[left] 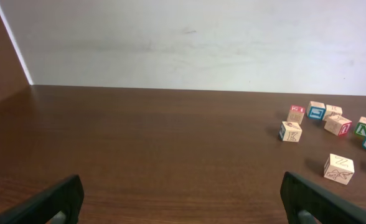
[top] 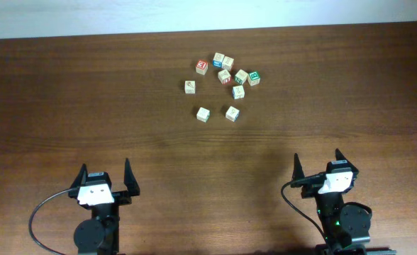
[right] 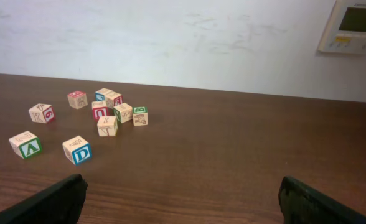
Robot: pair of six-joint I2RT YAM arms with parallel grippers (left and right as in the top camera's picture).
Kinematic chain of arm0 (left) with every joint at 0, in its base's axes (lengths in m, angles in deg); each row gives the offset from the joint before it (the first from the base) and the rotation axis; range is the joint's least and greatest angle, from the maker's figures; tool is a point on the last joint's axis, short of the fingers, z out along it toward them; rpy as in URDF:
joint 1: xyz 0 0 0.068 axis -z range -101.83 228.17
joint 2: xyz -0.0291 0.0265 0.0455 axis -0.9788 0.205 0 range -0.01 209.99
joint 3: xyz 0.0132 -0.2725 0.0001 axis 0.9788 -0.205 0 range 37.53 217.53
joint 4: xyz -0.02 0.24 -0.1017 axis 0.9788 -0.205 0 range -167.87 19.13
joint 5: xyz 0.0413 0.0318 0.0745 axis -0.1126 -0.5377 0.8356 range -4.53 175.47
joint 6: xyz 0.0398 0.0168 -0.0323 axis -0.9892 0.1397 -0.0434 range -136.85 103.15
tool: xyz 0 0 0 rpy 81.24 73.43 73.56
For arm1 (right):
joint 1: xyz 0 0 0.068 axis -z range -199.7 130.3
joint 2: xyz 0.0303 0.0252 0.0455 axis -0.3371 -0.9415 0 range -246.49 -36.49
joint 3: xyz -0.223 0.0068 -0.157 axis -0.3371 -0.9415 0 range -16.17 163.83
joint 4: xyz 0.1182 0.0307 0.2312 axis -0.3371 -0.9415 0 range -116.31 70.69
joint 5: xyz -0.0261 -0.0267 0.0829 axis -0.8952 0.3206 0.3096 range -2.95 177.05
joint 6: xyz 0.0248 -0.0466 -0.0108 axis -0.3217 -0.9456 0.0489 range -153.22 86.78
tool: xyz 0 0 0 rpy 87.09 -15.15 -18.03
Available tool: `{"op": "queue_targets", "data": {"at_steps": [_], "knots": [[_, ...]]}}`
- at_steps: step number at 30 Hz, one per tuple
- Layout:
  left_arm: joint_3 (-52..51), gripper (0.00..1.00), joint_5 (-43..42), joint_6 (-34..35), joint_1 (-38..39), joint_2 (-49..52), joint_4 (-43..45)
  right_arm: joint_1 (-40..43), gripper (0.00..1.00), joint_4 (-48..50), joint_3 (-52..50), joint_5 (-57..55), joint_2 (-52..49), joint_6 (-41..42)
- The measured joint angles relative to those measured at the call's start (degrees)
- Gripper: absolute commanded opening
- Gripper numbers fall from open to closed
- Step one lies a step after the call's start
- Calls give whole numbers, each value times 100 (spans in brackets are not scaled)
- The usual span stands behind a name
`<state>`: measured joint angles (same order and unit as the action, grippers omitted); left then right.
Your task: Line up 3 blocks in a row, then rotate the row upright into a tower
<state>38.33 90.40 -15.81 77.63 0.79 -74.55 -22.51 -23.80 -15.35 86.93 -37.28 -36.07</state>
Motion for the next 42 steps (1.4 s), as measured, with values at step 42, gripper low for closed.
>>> {"op": "queue_targets", "data": {"at_steps": [42], "knots": [[6076, 99, -2385, -452, 2, 6916, -3123, 0, 98, -2157, 4153, 1482, -3978, -166]]}}
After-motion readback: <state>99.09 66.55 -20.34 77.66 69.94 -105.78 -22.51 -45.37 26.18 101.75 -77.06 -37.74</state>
